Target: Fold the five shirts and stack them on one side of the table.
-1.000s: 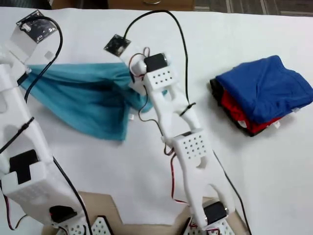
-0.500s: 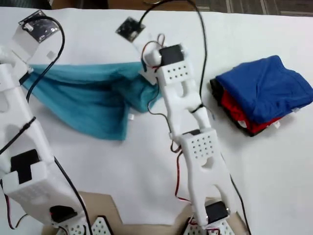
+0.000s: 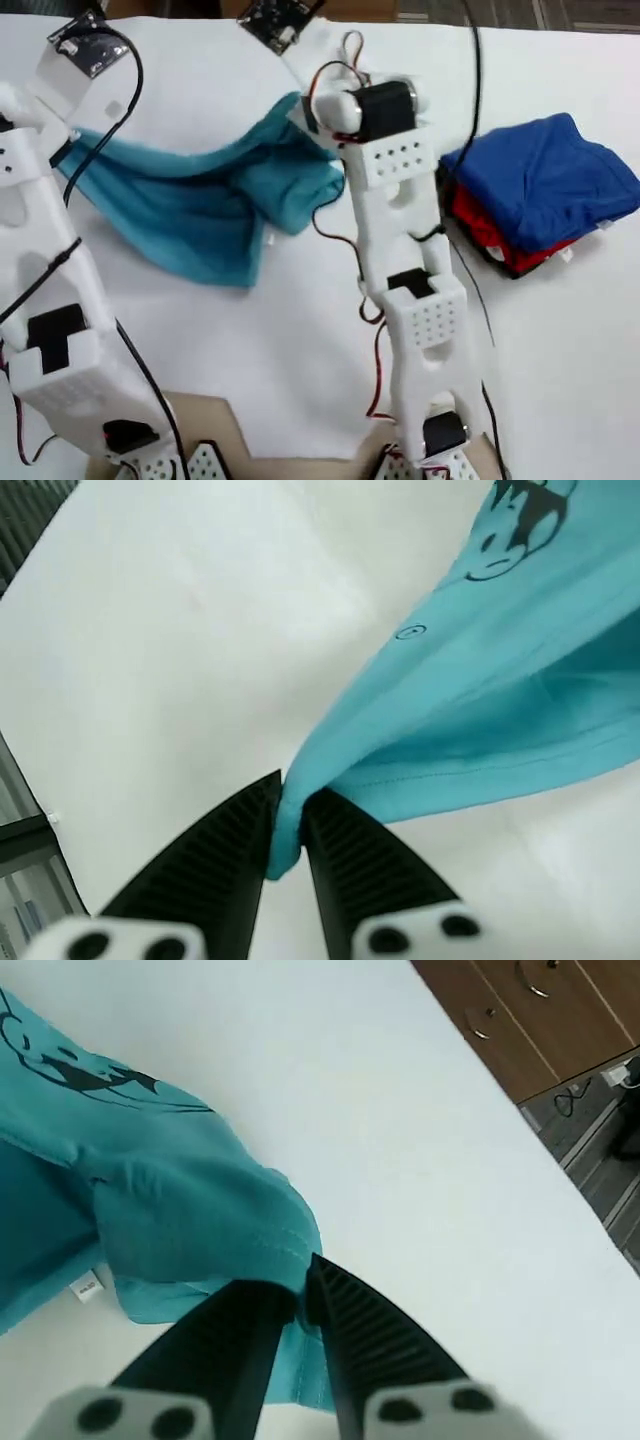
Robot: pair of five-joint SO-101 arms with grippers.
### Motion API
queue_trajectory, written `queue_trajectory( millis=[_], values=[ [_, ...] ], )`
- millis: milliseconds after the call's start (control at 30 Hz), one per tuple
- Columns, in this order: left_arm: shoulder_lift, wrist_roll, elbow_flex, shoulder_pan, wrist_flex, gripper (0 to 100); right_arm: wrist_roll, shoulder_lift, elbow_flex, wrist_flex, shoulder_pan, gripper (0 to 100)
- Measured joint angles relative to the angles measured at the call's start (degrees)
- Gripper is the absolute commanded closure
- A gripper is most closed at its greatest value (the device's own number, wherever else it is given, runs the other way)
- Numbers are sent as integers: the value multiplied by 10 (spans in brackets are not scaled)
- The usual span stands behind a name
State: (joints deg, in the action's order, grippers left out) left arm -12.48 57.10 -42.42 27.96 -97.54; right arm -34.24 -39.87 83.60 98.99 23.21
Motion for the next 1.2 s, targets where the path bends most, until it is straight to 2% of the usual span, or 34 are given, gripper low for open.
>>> queue_trajectory(
  millis=[400,800,1200],
  values=[
    [91,-52,-2,-31,1,980,0,54,12,12,-9,977],
    [258,-119,-5,-31,76,980,-22,178,17,13,-63,976],
    [374,-161,-7,-31,93,980,-23,298,23,13,-84,976]
  ],
)
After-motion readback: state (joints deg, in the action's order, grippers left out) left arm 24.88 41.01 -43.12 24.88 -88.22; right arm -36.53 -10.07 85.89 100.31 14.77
